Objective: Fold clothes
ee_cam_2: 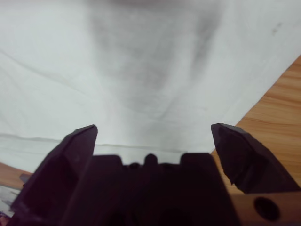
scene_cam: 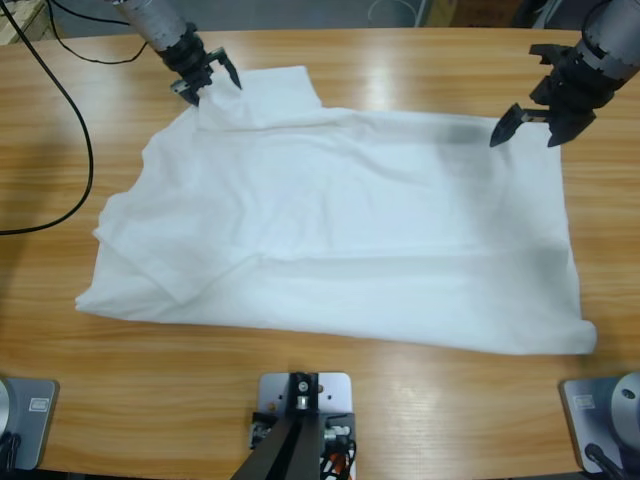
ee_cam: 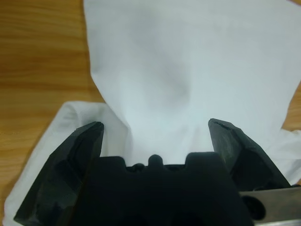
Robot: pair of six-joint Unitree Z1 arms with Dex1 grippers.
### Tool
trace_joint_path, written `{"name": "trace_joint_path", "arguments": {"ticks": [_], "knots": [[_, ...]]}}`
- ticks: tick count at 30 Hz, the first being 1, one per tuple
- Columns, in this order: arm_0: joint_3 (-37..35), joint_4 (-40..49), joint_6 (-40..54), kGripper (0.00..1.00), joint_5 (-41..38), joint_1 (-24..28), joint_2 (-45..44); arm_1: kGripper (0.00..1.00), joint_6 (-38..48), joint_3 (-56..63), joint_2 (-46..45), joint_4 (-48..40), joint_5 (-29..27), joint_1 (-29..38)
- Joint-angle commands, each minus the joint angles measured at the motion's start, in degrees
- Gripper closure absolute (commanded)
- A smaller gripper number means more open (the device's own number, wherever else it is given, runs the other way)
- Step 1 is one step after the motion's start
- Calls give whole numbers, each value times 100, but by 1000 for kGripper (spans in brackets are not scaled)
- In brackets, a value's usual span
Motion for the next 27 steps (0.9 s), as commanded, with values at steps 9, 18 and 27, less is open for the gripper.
{"name": "trace_joint_path", "arguments": {"ticks": [9,18,27], "knots": [[-1751,1367,102,1000,155,-37,1262,18,-72,5,277,16,143,-105],[-2491,1823,221,1000,155,128,1404,80,-81,-43,208,20,143,-123],[-3449,1884,346,1000,83,149,1413,450,-90,-90,-39,-61,903,-685]]}}
